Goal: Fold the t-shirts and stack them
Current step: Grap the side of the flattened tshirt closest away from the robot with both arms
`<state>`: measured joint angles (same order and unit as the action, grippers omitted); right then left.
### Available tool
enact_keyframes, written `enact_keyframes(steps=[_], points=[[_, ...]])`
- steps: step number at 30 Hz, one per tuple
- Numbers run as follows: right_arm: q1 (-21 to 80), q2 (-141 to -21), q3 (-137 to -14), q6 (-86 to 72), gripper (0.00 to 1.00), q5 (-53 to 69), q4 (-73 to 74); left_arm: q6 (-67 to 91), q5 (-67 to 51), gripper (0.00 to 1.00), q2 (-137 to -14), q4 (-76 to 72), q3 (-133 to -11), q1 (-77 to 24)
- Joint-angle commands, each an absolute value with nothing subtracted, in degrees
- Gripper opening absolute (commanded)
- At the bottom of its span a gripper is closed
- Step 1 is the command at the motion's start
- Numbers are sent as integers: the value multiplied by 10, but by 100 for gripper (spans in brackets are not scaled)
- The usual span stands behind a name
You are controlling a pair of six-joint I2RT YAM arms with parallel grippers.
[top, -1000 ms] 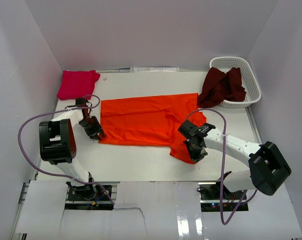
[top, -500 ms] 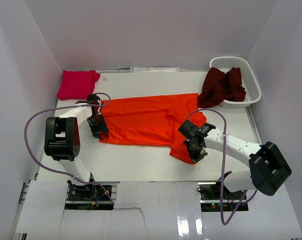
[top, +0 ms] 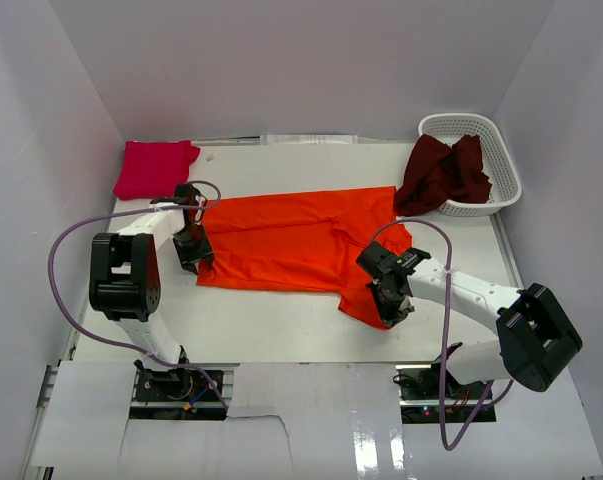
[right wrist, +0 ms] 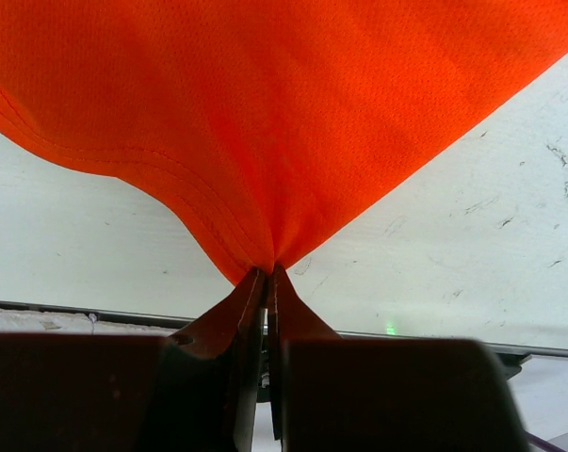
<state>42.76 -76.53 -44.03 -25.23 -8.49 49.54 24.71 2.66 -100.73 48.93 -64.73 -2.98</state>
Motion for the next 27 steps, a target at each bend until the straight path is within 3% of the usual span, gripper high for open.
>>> enact_keyframes(steps=[1,14,18,24,27], points=[[426,-754,-435,-250,8,-76,494,251,68,48,-1012,490,-673,-43],[427,-744,-429,-252,8,-75,497,267,94,47,-1049,494,-689,-91],[427,-747,-430,-251,8,-75,496,268,103,39,-1044,500,-687,-97],[427,-748,-427,-251,8,-75,493,270,120,38,-1028,514,-689,-100],[427,-748,-428,-251,8,-75,491,269,119,24,-1022,517,-688,-100]])
